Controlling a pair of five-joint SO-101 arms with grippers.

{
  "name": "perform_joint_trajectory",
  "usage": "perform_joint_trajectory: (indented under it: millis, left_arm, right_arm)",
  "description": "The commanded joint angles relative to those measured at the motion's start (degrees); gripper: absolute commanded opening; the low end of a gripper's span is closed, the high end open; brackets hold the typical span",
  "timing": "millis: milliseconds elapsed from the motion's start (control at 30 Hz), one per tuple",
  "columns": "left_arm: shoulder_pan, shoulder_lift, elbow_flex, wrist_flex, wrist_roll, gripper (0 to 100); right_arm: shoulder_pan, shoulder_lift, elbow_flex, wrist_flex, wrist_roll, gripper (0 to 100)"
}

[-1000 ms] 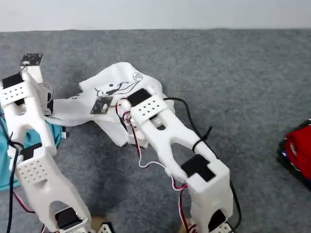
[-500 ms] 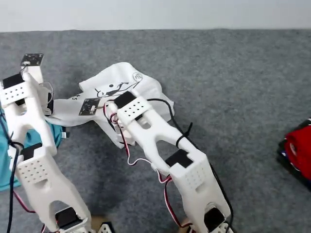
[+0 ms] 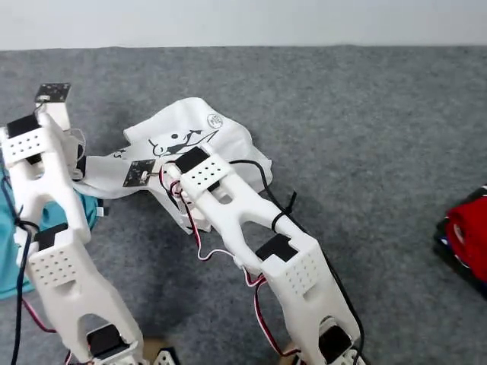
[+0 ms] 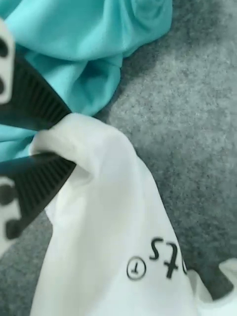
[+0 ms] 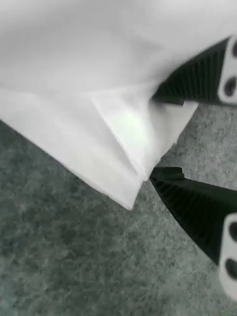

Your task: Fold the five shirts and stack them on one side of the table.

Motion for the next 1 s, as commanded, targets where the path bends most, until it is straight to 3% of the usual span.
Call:
perform_joint_trajectory:
  millis: [0, 67, 433, 733, 967]
  left_arm:
    - [0.9, -0.7, -0.6, -0.8, 0.0, 0]
    - [1.3, -0.7, -0.6, -0.8, 0.0, 0]
    - [3.0, -1.2, -0.7, 0.3, 0.0, 0]
    - [4.8, -1.1, -11.7, 9.4, 1.2, 0]
    - [5.9, -0.7, -19.9, 15.6, 2.4, 0]
  right_arm:
    - [0.7, -0.1, -2.8, -0.7, 0.4, 6.9]
    - [1.7, -0.6, -3.3, -0.3, 0.4, 1.1]
    - [5.4, -10.6, -3.8, 8.4, 2.5, 1.0]
    - [8.6, -23.3, -3.8, 15.1, 3.2, 1.0]
    - [15.2, -34.0, -3.8, 18.9, 3.3, 1.0]
